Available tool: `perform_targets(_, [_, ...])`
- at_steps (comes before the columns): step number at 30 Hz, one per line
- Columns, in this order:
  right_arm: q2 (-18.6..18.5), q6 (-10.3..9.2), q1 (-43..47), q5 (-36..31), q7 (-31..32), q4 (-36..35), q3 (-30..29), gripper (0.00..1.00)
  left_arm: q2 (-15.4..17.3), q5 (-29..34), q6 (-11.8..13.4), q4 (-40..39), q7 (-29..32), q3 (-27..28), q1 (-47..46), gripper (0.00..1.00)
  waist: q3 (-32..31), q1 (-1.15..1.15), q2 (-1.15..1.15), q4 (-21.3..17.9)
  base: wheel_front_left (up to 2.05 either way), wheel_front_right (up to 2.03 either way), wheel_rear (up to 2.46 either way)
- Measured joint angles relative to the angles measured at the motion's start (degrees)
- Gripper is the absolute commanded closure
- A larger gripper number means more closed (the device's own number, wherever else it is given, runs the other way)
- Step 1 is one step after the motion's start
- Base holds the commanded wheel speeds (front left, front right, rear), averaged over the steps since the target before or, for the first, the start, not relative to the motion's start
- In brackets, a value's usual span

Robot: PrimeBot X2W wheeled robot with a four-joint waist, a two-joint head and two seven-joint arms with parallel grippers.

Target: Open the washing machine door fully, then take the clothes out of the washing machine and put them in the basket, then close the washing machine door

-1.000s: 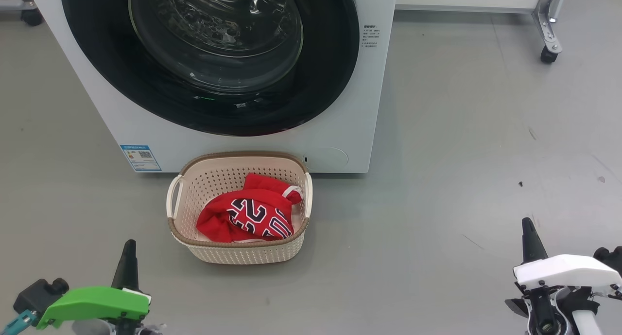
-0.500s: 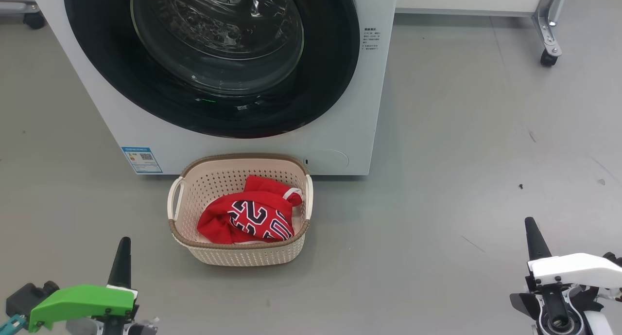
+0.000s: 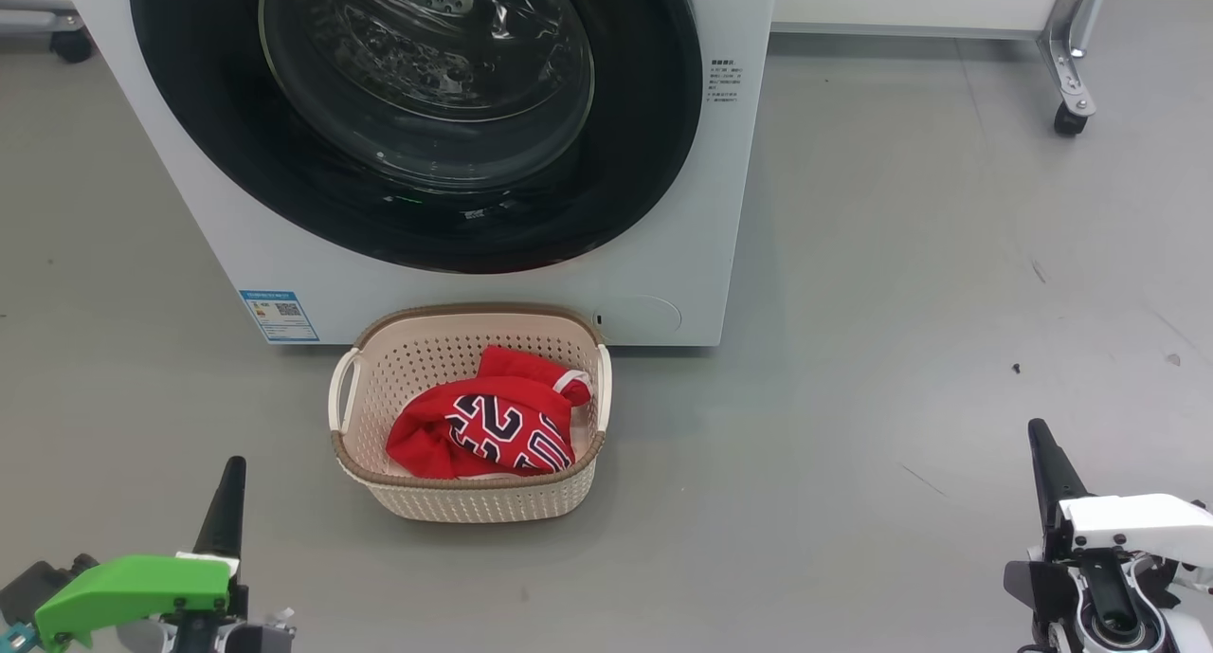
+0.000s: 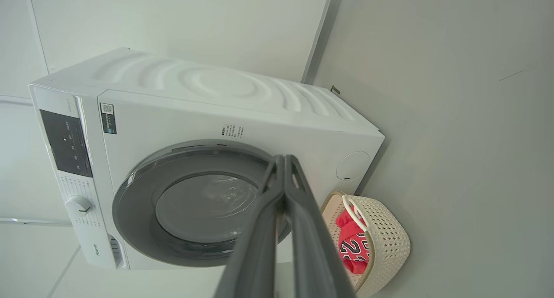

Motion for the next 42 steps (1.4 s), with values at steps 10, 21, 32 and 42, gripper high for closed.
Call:
perform_targets(10, [0.0,0.15,-0.1,7.6,2.0,0.0,-1.1,1.0,0.0,-6.0,0.0,-1.0,2.2,1.1,0.0,1.0,-0.3,0.0,0.0,0.1,0.0,0.0,0.0])
perform_targets(21, [0.0,0.54,-0.4,10.1,2.5,0.0,-1.6,1.0,0.0,-8.2,0.0,-1.2,2.9,1.6,0.0,1.0,-0.4,0.0,0.0,0.1,0.0,0.0,0.0])
perform_targets(32, [0.0,0.54,-0.4,10.1,2.5,0.0,-1.6,1.0,0.0,-8.2,0.0,-1.3,2.9,1.6,0.0,1.0,-0.4,0.0,0.0,0.1,0.0,0.0,0.0])
perform_targets(42, [0.0,0.54,-0.4,10.1,2.5,0.0,-1.6,1.0,0.0,-8.2,0.0,-1.3,2.9,1.6,0.0,1.0,-0.4,0.0,0.0,0.1,0.0,0.0,0.0])
